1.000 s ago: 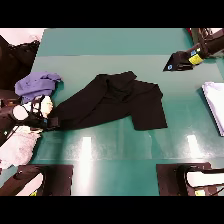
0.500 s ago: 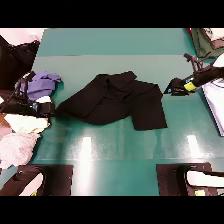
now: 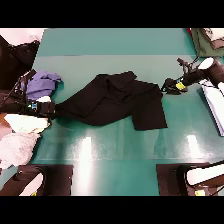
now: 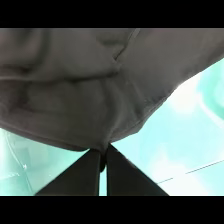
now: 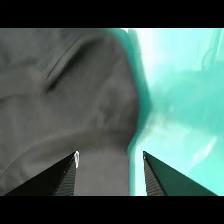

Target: Fold the shirts.

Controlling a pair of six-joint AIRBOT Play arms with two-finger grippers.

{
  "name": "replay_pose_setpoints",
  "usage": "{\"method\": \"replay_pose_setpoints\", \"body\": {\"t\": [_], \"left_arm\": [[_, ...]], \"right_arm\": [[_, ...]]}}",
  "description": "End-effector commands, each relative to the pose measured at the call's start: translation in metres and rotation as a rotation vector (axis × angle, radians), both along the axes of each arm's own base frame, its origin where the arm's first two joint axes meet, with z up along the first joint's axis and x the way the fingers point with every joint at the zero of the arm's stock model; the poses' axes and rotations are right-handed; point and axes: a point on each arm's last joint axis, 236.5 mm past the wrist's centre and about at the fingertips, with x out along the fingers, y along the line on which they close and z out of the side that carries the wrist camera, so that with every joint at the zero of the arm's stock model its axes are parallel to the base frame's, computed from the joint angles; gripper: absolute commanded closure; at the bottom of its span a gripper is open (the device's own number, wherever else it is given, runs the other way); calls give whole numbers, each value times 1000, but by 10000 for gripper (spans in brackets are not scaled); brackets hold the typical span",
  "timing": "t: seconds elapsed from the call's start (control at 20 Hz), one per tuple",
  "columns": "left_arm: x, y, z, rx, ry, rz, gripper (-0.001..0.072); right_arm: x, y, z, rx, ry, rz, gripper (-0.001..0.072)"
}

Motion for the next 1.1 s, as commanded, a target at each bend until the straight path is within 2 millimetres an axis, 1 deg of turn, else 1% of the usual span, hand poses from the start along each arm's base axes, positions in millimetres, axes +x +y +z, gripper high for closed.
{"method": "replay_pose_setpoints", "body": {"t": [0.0,0.2,0.25,0.35,0.4,0.5,0.55,0.6,0.65,0.7,0.75,0.8,0.9,0.95,1.0,1.05], "left_arm": [[-1,-1,1,-3,2,-2,681],[-1,-1,1,-3,2,-2,681],[-1,-1,1,-3,2,-2,680],[-1,-1,1,-3,2,-2,681],[-1,-1,1,-3,2,-2,681],[-1,-1,1,-6,5,3,681],[-1,-1,1,-6,5,3,681],[1,-1,2,-7,-1,6,681],[5,-2,7,-15,-21,10,681],[13,-2,19,-18,-62,16,681],[22,-2,38,-23,-117,22,681],[33,-3,63,-29,-188,26,681],[51,-3,129,-35,-366,33,681],[57,-2,170,-37,-472,39,681],[60,-1,212,-41,-583,46,681],[59,0,251,-44,-684,52,681]], "right_arm": [[8,-1,-14,7,31,7,259],[6,6,-30,11,64,21,262],[8,6,-32,9,60,18,307],[17,10,-29,4,14,25,541],[20,12,-27,0,-6,39,697],[23,16,-17,-6,-40,52,694],[25,20,-6,-12,-73,70,694],[28,19,9,-20,-118,80,694],[33,17,30,-31,-179,80,694],[37,13,54,-43,-246,73,694],[40,8,83,-56,-322,60,694],[41,2,116,-70,-404,39,694],[37,-11,182,-101,-570,-8,694],[33,-18,220,-120,-671,-35,694],[26,-24,260,-140,-780,-66,694],[19,-28,295,-156,-875,-93,694]]}}
